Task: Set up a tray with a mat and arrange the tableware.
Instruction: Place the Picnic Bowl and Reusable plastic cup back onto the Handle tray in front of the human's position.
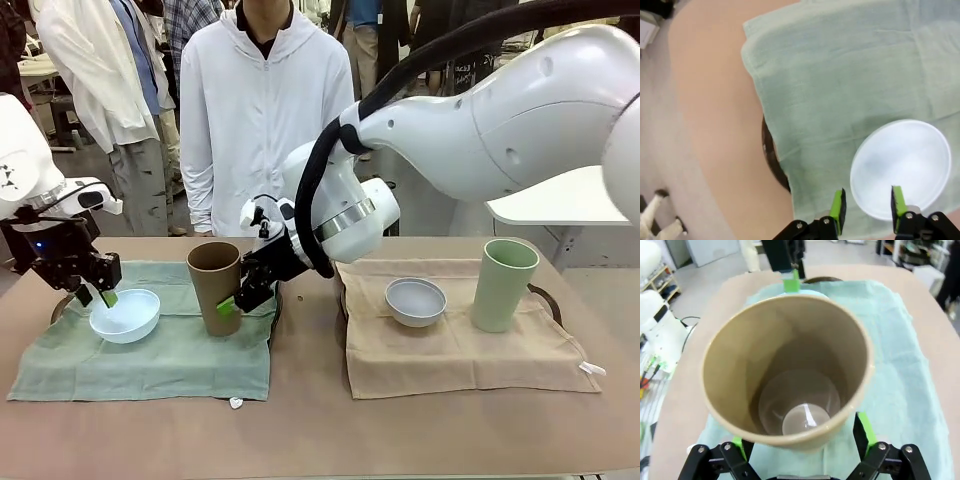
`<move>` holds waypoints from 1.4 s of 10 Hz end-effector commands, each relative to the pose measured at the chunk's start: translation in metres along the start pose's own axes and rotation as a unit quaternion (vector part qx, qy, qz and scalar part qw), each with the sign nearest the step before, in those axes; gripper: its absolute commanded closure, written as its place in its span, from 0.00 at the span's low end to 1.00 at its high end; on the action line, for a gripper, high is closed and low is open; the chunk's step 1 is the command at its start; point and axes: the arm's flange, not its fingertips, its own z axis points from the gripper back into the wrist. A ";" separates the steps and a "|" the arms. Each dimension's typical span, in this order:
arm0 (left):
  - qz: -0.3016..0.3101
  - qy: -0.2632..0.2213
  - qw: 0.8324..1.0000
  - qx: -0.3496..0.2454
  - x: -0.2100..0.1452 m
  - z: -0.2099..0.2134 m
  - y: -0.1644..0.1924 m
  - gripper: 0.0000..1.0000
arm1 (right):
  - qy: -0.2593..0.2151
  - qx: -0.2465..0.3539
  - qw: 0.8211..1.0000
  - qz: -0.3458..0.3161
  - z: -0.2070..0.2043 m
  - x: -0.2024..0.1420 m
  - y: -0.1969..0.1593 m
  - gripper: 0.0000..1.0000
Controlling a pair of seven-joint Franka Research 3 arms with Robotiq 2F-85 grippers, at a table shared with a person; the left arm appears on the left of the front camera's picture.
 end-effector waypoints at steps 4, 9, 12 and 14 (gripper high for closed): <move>-0.055 -0.008 0.998 0.034 -0.034 0.070 0.003 0.17 | 0.183 -0.001 0.957 -0.227 0.091 0.054 0.033 0.00; -0.091 -0.037 0.993 0.067 -0.049 0.172 -0.045 0.17 | 0.286 -0.091 0.871 -0.390 0.170 0.148 0.067 0.00; -0.096 -0.042 0.993 0.056 -0.054 0.181 -0.048 0.17 | 0.284 -0.109 0.868 -0.393 0.182 0.153 0.079 0.00; -0.096 -0.042 0.993 0.056 -0.054 0.181 -0.048 0.17 | 0.284 -0.109 0.868 -0.393 0.182 0.153 0.079 0.00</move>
